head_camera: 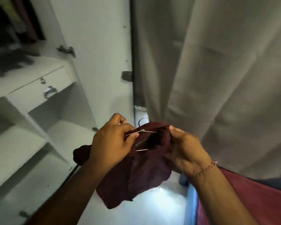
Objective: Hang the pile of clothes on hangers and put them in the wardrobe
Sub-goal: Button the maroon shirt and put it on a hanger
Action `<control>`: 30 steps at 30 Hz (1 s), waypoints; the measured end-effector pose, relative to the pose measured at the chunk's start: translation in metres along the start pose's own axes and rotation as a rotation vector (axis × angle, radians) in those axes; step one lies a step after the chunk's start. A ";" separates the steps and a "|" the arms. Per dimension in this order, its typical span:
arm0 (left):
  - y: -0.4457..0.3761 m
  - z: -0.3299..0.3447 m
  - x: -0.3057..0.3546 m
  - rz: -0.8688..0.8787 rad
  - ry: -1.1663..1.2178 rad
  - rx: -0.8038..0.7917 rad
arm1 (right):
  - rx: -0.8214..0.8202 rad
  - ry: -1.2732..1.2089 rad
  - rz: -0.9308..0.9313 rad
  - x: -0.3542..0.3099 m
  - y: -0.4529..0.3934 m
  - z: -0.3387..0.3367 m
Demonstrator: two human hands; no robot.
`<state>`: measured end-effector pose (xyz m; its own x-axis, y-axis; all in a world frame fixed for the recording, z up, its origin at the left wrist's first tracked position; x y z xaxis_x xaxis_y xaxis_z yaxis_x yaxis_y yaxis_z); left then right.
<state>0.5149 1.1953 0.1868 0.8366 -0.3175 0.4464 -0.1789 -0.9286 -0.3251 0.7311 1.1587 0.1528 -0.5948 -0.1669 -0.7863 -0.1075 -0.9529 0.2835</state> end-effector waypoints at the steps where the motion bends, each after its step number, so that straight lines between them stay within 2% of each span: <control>1: 0.000 -0.011 -0.015 -0.032 0.012 -0.002 | -0.033 -0.006 -0.014 0.008 -0.009 0.019; 3: 0.000 -0.040 -0.051 -0.106 0.024 0.030 | -0.103 0.092 -0.063 0.024 -0.029 0.061; 5: -0.002 -0.070 -0.083 -0.212 0.066 0.052 | -0.172 0.317 -0.189 0.031 -0.044 0.101; 8: -0.002 -0.102 -0.118 -0.338 0.110 0.056 | -0.183 0.996 -0.677 0.033 -0.071 0.145; 10: -0.002 -0.119 -0.133 -0.400 0.052 0.086 | -0.168 1.319 -0.895 0.035 -0.090 0.174; 11: -0.002 -0.125 -0.137 -0.433 0.012 0.103 | -0.160 1.345 -0.949 0.036 -0.095 0.183; 13: -0.006 -0.140 -0.149 -0.518 -0.050 0.145 | -0.272 1.244 -1.105 0.034 -0.107 0.210; 15: -0.011 -0.153 -0.159 -0.601 -0.042 0.164 | -0.620 1.215 -1.176 0.035 -0.111 0.244; 17: -0.019 -0.165 -0.162 -0.634 0.036 0.166 | -0.978 1.314 -1.124 0.043 -0.121 0.275; 18: -0.023 -0.170 -0.162 -0.631 0.084 0.157 | -1.062 1.345 -1.112 0.048 -0.130 0.288; 21: -0.034 -0.185 -0.169 -0.671 0.198 0.163 | -1.100 1.219 -1.154 0.056 -0.154 0.317; 23: -0.036 -0.194 -0.180 -0.698 0.159 0.253 | -1.055 1.154 -1.273 0.057 -0.160 0.332; 25: -0.036 -0.199 -0.192 -0.743 -0.133 0.366 | -0.980 1.117 -1.386 0.057 -0.163 0.342; 27: -0.037 -0.200 -0.194 -0.814 -0.447 0.390 | -0.941 1.121 -1.455 0.061 -0.165 0.348; 30: -0.043 -0.196 -0.195 -0.923 -0.467 0.354 | -0.903 1.158 -1.552 0.067 -0.170 0.353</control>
<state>0.2579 1.2594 0.2765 0.6996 0.6460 0.3054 0.7144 -0.6401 -0.2825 0.4278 1.3986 0.2457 0.2485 0.9668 -0.0600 0.6197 -0.2063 -0.7572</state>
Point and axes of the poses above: each hand's wrist, its own y-axis away from the middle knuckle, its own z-axis out of the palm, x = y × z, the point moved 2 cm from there along -y, towards the middle knuckle, and after that the axes turned 7 degrees about -z, right-handed, at the moved point
